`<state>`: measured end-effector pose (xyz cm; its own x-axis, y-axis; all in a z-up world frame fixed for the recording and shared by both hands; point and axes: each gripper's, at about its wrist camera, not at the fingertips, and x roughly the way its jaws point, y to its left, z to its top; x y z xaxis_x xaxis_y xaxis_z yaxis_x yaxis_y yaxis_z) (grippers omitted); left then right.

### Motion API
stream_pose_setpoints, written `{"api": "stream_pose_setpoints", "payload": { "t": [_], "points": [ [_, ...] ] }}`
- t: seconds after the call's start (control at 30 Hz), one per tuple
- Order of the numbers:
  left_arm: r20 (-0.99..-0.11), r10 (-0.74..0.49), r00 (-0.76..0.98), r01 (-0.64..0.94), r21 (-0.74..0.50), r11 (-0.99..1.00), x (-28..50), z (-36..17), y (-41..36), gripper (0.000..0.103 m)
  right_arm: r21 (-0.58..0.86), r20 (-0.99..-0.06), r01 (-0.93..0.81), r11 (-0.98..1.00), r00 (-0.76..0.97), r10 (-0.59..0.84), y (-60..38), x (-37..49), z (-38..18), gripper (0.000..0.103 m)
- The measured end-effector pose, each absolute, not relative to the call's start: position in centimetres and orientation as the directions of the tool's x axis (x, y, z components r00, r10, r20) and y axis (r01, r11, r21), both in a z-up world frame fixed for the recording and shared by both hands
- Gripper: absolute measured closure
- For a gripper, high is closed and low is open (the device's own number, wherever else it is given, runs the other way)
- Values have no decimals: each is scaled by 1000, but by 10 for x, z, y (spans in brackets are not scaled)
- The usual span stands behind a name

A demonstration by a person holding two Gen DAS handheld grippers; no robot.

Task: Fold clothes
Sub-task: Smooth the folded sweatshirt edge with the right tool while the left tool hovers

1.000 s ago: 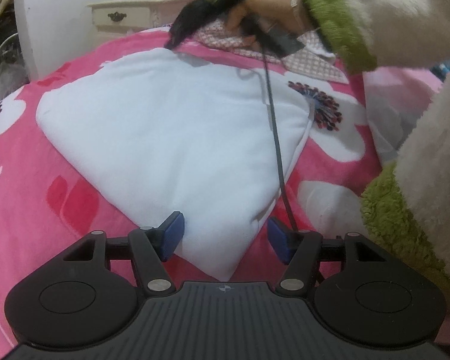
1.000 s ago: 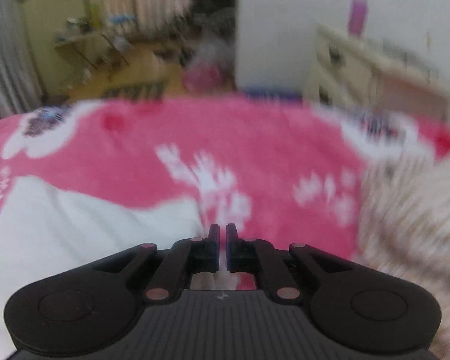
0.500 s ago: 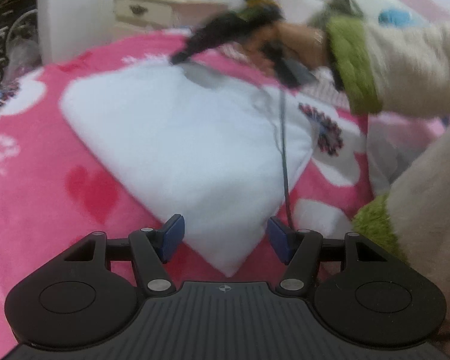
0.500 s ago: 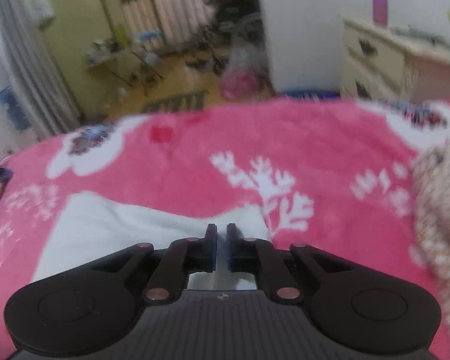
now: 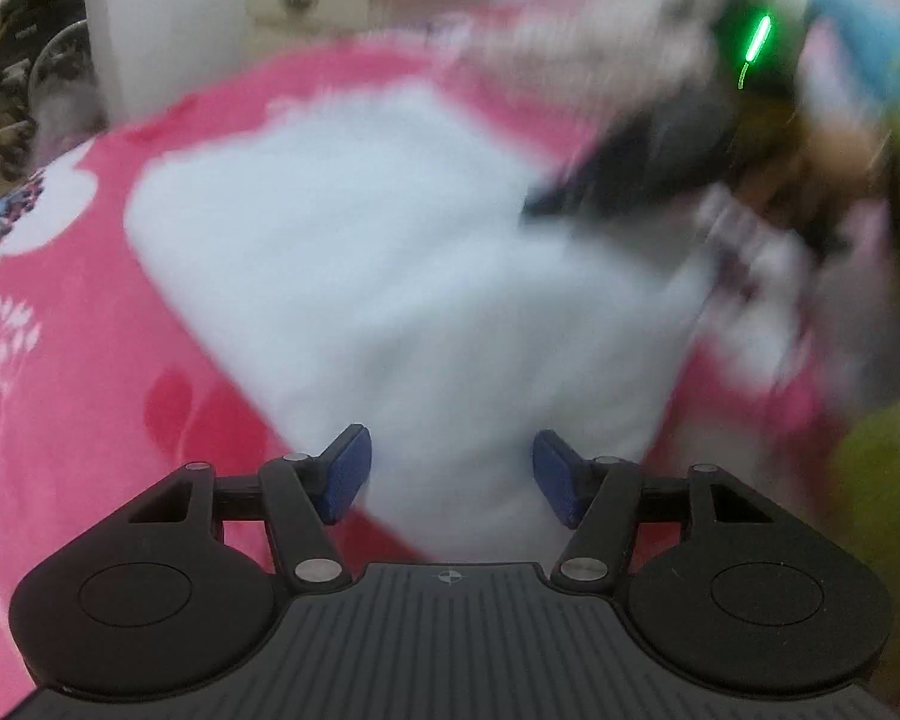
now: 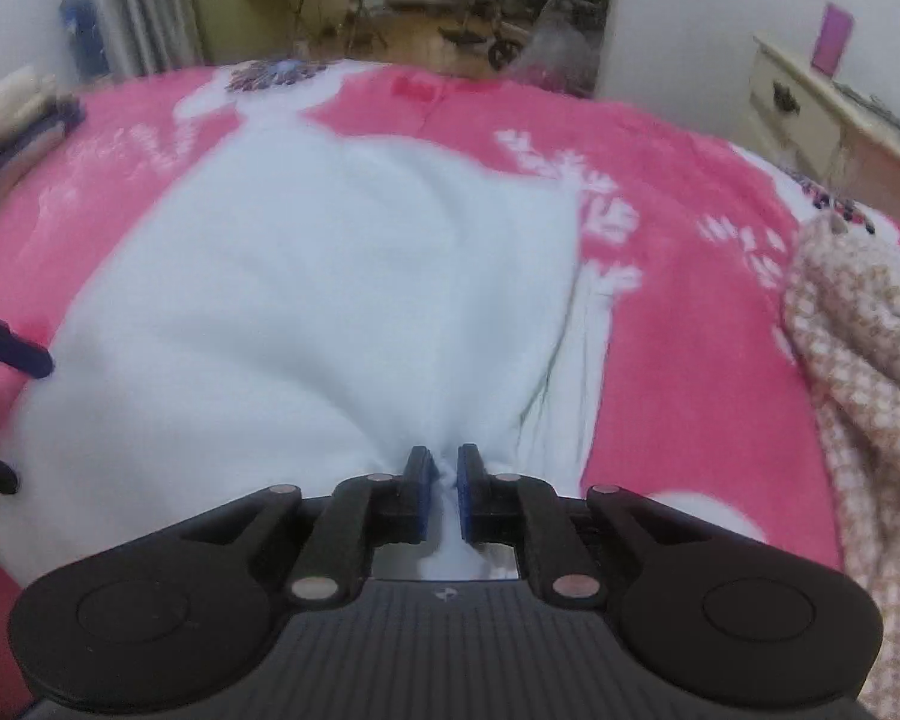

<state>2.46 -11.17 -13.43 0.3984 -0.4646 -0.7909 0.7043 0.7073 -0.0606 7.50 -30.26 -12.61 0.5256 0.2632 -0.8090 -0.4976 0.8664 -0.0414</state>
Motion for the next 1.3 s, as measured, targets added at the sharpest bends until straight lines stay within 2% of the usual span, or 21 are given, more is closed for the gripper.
{"api": "stream_pose_setpoints", "payload": {
  "t": [0.07,0.27,0.33,0.4,0.6,0.7,0.8,0.9,1.07,1.2,1.3],
  "points": [
    [-787,-427,445,724,37,688,15,-136,-120,38,-79,-808,-487,870,542,231,-298,70,-116,94],
    [-779,-459,428,723,-10,690,11,-125,-119,39,-55,-760,-545,837,566,319,-305,17,-67,93],
    [-795,-426,432,728,29,685,5,-136,-127,38,-51,-816,-559,828,502,288,-302,6,-86,93],
    [-798,-414,438,731,47,681,2,-140,-131,37,-105,-874,-550,829,448,187,-299,2,-121,96],
    [-814,-404,418,681,-14,732,5,-137,-120,35,-115,-856,-503,857,487,171,-297,-17,-94,95],
    [-813,-397,425,677,-5,736,3,-139,-125,35,-95,-886,-460,883,443,136,-312,-19,-115,95],
    [-816,-390,427,684,9,729,1,-138,-124,34,-8,-904,-358,934,402,146,-327,-10,-108,98],
    [-823,-395,409,670,-23,742,6,-132,-118,33,-101,-863,-376,921,494,107,-314,-6,-70,93],
    [-830,-404,383,641,-76,764,15,-130,-112,32,-80,-806,-427,901,559,193,-294,23,-55,92],
    [-854,-385,351,617,-98,781,24,-120,-99,32,57,-796,-377,924,542,270,-314,53,-61,96],
    [-872,-355,338,599,-91,795,42,-107,-83,32,160,-781,-336,928,532,327,-328,75,-66,93]
  ]
}}
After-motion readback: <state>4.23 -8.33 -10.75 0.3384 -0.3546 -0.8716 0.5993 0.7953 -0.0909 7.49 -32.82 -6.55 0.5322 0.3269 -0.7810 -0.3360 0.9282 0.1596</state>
